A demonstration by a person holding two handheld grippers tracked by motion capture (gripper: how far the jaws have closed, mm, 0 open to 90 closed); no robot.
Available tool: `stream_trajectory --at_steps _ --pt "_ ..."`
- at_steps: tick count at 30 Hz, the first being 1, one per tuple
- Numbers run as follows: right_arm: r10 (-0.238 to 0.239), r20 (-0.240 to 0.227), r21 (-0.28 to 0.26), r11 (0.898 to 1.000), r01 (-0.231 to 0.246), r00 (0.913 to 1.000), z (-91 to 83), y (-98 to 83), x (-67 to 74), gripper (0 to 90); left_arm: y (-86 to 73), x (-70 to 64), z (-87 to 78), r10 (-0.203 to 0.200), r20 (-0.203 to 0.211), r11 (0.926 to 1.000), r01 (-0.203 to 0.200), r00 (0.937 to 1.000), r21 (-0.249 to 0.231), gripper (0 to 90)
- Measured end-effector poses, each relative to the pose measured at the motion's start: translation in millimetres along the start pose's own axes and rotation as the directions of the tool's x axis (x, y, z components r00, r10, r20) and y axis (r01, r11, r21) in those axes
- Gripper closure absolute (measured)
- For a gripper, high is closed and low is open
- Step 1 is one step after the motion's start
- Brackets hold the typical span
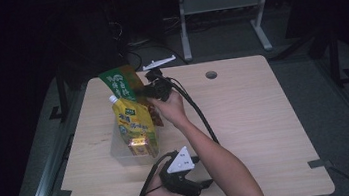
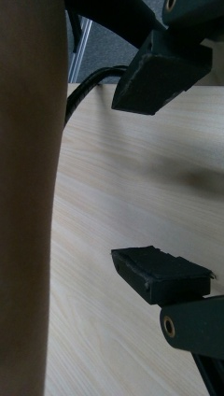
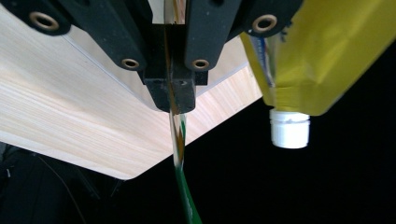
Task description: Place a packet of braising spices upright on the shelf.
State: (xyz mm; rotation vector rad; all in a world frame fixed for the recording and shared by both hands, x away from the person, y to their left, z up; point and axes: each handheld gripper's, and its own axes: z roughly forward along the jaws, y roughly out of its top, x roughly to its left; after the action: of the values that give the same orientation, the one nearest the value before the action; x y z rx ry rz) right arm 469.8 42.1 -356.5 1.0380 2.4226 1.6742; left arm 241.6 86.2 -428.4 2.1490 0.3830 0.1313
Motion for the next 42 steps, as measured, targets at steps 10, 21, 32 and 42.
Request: stream_trajectory --at_steps 10,21,32,42 --pt "-0.016 0.023 -0.008 1.000 0.016 0.9996 -8.2 -7.6 3.0 88.3 -0.2 0.3 -0.1 -0.001 -0.007 1.0000 0.001 1.0000 -0.001 23.0" --pt "-0.046 0.052 0.160 0.986 0.037 0.9976 -14.2 -1.6 -2.9 88.8 0.6 -0.2 1.5 0.003 -0.009 1.0000 -0.003 1.0000 0.000 23.0" --pt "-0.057 0.014 0.045 0.997 0.056 0.9983 -21.6 -4.7 17.0 89.6 1.4 0.3 -0.9 0.006 -0.012 0.9999 -0.007 0.9999 -0.011 23.0" --pt "-0.053 0.015 0.011 0.999 0.052 0.9985 -8.0 -14.0 11.8 89.5 1.4 0.1 -1.5 0.011 -0.012 0.9999 -0.011 0.9999 -0.003 23.0"
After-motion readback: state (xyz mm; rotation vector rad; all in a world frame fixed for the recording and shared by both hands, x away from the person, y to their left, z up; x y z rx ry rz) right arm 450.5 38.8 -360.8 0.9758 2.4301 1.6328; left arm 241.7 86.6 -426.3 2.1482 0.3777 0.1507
